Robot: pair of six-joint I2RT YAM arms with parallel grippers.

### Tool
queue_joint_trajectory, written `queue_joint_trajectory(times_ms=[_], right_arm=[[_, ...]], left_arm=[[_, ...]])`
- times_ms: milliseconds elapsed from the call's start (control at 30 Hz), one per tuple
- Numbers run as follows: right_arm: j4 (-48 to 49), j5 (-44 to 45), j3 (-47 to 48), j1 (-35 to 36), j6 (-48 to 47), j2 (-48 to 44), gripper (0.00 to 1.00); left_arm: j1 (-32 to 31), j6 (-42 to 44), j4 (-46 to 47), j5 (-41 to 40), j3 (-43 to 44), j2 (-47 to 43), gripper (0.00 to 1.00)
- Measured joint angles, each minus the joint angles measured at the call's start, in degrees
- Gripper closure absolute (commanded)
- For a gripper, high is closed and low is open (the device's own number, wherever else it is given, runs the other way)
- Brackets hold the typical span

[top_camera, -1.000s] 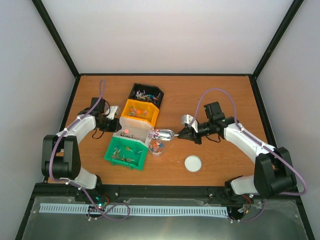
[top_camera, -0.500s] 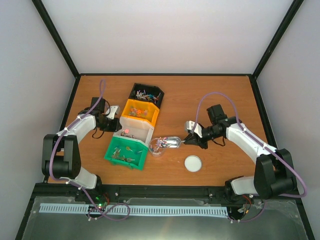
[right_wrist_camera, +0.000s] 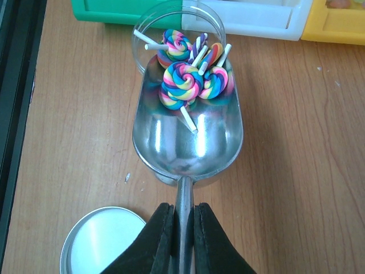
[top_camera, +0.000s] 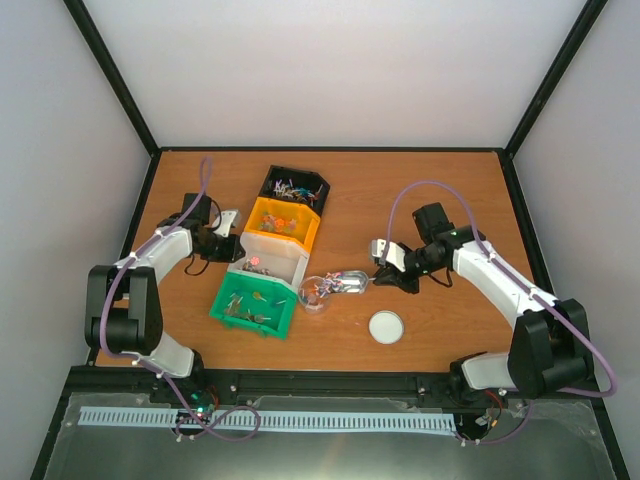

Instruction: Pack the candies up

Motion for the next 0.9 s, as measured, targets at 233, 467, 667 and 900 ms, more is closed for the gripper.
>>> queue_joint_trajectory(times_ms=[233,467,667,900], right_arm=[[-1.14,3.63,1.40,3.06,0.35,-0.22,0.97],[-2.14,8.37,3.85,7.02,1.77,-0.42,0.97],[-3.69,12.87,6.56,9.97,3.15,-0.28,0.97],[-5.31,17.05,8.72,12.52,3.65,-0.17,0.97]], left_arm=[[0.00,0.00,0.11,0.22,0.09,0.15,0.99],[0.02,0.00,0.13,0.28,0.09,0.17,0.99],[0.02,0.00,0.13,0.28,0.09,0.17,0.99],[0.02,0.00,0.13,0.31,0.09,0.17,0.99]])
